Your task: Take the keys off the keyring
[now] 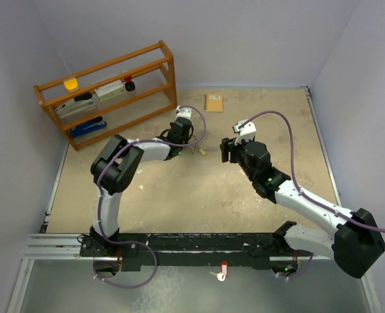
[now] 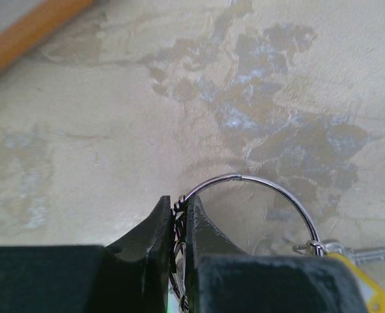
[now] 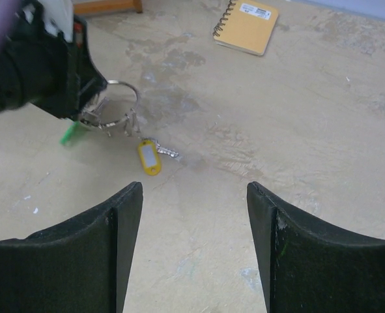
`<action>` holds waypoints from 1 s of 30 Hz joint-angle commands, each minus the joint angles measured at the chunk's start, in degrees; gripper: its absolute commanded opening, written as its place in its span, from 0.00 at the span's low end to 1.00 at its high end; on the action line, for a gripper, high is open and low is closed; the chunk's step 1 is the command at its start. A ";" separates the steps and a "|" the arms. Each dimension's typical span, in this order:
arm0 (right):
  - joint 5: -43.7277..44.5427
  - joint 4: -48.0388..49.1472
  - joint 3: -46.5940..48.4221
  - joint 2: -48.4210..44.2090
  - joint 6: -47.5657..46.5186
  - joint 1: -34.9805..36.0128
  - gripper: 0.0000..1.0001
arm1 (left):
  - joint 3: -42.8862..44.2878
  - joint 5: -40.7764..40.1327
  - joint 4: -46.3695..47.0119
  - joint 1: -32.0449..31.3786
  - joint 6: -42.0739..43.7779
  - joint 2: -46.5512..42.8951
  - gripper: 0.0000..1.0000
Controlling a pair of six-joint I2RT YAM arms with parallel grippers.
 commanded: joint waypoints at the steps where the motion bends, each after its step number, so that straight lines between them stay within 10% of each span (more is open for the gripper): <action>1: -2.01 1.76 0.82 1.01 -1.20 -0.09 0.68 | -0.11 -2.36 1.94 0.23 3.57 -10.40 0.00; 30: -22.48 16.02 -4.23 -1.29 -4.63 -0.06 0.68 | 3.01 4.20 -2.87 -3.01 11.06 -30.67 0.00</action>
